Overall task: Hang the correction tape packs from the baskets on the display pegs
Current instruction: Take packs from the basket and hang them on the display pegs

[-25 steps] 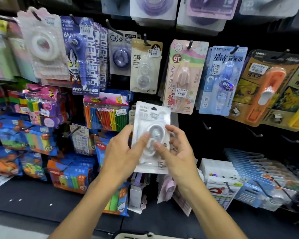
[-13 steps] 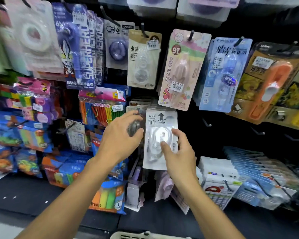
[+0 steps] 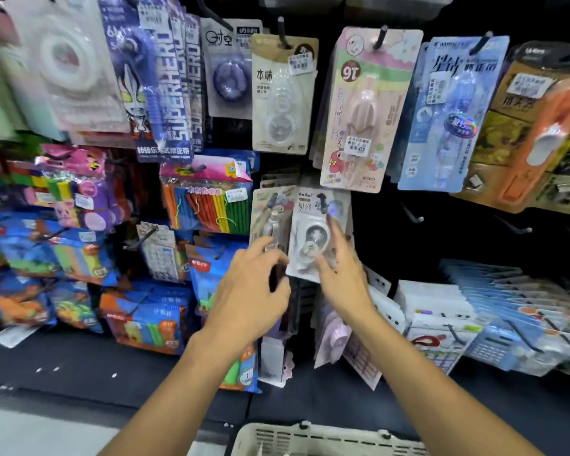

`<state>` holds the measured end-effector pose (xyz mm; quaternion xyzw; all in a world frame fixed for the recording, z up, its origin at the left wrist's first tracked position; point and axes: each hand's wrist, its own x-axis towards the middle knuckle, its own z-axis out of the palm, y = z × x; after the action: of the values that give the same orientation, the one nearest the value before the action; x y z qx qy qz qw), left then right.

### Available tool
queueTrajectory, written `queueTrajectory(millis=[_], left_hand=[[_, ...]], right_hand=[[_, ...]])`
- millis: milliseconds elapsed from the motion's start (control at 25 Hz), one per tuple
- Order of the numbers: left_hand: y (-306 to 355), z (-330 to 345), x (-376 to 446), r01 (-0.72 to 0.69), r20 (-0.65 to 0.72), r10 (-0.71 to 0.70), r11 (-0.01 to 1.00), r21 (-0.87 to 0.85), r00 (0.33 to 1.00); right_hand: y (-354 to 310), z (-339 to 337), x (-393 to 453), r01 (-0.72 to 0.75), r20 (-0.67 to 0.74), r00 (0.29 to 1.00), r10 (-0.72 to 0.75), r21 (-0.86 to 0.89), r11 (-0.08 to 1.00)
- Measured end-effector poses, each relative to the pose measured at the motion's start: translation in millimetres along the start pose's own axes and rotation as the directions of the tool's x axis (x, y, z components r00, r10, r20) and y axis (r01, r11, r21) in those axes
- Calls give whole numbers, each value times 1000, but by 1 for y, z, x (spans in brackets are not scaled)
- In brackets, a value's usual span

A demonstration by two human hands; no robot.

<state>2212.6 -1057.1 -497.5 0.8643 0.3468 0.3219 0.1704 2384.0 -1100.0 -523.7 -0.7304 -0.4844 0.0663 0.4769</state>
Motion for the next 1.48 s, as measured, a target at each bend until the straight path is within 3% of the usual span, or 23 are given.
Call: queueTrajectory(millis=[80,200,280,320,360,440,480,520,600,680,720,760,800,880,960,1000,1080,1120,1160,1200,1280,1400,1480], left_hand=[[-2,11,-18,-32,335,-31,983,181,942],[-8,36,-55,-144,746,-114,951,273,657],[-14,64,-96,-160,858,-151,952,260,491],[-17,80,-123,-156,881,-169,953,261,442],[-24,95,-151,-123,894,-204,954,273,400],[-39,121,-212,32,897,-315,946,322,309],[-47,131,-240,78,891,-371,928,364,263],[-53,141,-268,74,886,-410,912,404,216],[-55,156,-306,19,884,-429,901,433,187],[-47,169,-316,57,891,-391,919,389,230],[-43,174,-314,69,892,-367,929,363,264],[-40,180,-312,73,892,-350,936,344,286],[-38,185,-309,90,893,-349,937,337,285],[-36,195,-303,179,902,-375,923,342,212],[-39,200,-293,340,896,-409,878,336,171],[-42,201,-285,488,878,-426,827,280,218],[-47,197,-270,843,785,-540,536,43,303],[-48,196,-265,926,747,-594,371,-74,298],[-48,196,-261,953,734,-614,259,-158,289],[-47,196,-259,956,744,-600,210,-205,292],[-42,198,-258,939,764,-548,184,-289,342],[-45,200,-253,879,723,-564,10,-477,399],[-40,200,-252,887,794,-472,-53,-458,382]], right_hand=[[8,-17,-18,-6,-42,999,4,-35,999],[44,-26,-82,-105,-53,993,105,17,994],[85,-18,-152,-282,149,948,282,-21,959],[107,-12,-190,-374,315,864,392,-119,920],[128,-6,-224,-415,494,715,495,-272,869],[163,2,-286,-278,705,337,624,-559,781],[175,3,-308,-174,723,249,645,-621,764],[185,2,-326,-109,723,240,648,-644,758],[197,-2,-344,-79,726,263,636,-641,764],[206,-7,-342,-174,745,164,647,-623,762],[208,-9,-340,-174,758,117,641,-620,765],[208,-10,-339,-85,773,104,626,-620,780],[207,-10,-341,57,788,128,602,-612,789],[208,-9,-352,312,840,243,485,-541,781],[212,-11,-356,349,867,360,345,-468,812],[213,-14,-353,296,848,437,301,-451,842],[217,-17,-343,62,709,637,304,-440,896],[214,-17,-339,-112,613,711,344,-384,917],[210,-16,-334,-314,537,738,408,-262,912],[205,-16,-330,-498,498,721,482,-112,860],[197,-17,-318,-699,468,664,582,115,705],[193,-15,-310,-808,452,589,670,308,503],[187,-7,-311,-831,559,541,628,239,503]])
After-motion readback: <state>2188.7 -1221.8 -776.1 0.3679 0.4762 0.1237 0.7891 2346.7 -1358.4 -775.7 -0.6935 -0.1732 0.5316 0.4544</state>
